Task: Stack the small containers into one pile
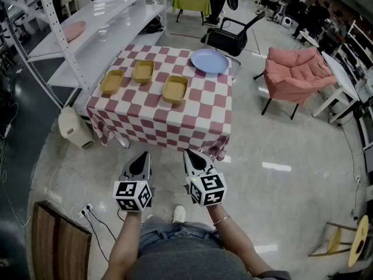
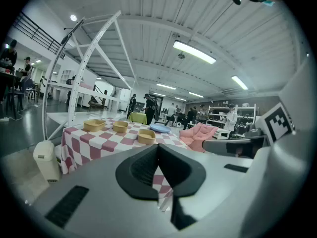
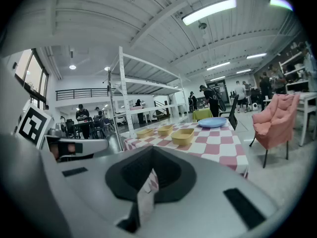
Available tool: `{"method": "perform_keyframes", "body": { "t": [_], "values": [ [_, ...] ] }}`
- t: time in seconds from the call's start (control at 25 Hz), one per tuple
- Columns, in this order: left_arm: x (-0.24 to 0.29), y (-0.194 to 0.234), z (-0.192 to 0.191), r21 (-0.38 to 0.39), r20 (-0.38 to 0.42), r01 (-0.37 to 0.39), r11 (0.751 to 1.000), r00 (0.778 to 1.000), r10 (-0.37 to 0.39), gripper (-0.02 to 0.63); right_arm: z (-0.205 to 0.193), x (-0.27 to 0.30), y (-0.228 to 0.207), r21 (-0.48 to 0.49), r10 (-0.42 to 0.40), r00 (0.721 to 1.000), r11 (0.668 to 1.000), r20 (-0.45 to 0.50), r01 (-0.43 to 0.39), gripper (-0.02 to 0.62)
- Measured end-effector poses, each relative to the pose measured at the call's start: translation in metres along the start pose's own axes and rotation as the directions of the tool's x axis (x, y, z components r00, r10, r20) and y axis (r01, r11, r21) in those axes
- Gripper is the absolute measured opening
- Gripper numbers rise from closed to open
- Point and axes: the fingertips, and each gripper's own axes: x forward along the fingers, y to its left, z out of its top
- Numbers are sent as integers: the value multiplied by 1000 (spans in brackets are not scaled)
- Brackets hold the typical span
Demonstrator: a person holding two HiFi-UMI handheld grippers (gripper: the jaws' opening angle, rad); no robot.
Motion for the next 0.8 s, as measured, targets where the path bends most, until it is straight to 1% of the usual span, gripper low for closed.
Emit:
{"method": "perform_keyframes", "body": {
  "t": [0.2, 0.44, 0.64, 0.8],
  "values": [
    [-5, 0, 0, -9, 20, 0, 1000, 1000, 0, 15, -1, -3, 9, -21, 15, 1000, 1000, 12, -14, 8],
    [-10, 0, -4, -32, 20, -6, 999, 1000, 7, 15, 4, -8, 15, -33, 49, 998, 998, 31, -48, 9],
    [-10, 0, -6, -41, 13, -10, 999, 1000, 11, 16, 2, -6, 13, -1, 62, 998, 998, 32, -62, 11],
    [-5, 2, -2, -41, 26, -25, 999, 999, 26, 15, 0, -1, 3, 16, 60, 998, 998, 18, -60, 11]
  ]
}}
